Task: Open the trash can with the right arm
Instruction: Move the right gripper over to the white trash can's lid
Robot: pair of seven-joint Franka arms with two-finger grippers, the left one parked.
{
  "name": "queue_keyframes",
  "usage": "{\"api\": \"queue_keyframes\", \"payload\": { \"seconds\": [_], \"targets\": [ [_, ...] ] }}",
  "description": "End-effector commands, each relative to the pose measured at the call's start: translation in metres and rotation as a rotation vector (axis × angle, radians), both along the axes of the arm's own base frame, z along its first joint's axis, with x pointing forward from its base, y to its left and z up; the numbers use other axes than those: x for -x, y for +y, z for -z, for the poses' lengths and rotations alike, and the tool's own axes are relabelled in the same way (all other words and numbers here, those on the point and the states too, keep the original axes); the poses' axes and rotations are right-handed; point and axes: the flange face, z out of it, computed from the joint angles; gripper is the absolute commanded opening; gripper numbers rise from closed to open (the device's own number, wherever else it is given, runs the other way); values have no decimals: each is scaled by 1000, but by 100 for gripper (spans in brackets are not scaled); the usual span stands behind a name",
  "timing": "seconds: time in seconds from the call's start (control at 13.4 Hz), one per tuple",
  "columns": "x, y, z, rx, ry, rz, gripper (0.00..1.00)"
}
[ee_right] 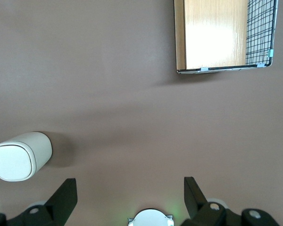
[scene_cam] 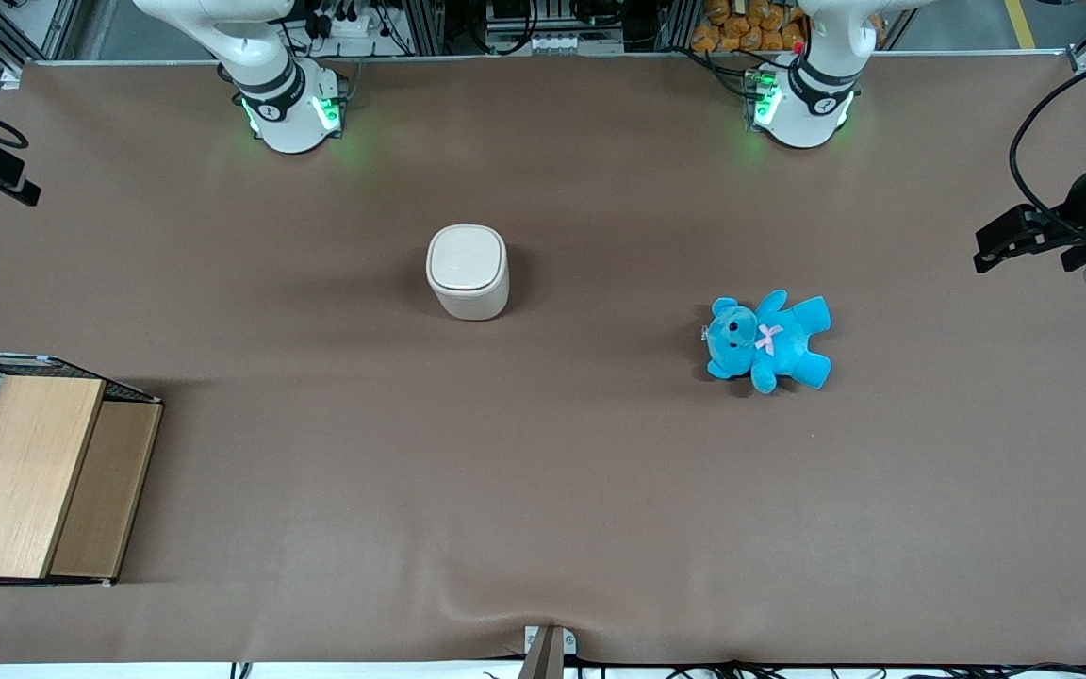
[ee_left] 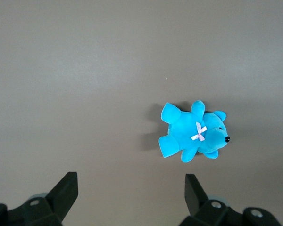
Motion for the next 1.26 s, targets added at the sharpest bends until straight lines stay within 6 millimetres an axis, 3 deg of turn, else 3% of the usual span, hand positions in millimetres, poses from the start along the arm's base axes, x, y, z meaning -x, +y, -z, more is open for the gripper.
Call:
{"api": "queue_keyframes", "payload": {
  "seconds": [0.0,0.3,0.45,0.67,0.82,0.97,1.19],
  "targets": [
    [8,-3,-3,10,-7,-9,100],
    [6,0,-1,4,-1,-12,100],
    [5,11,1,0,7,-37,100],
    [-4,58,17,-1,43,-124,100],
    [-4,104,37,4,122,-208,100],
    [-3,145,60,14,196,-275,100],
    [-4,199,112,1,301,-356,99]
  ]
}}
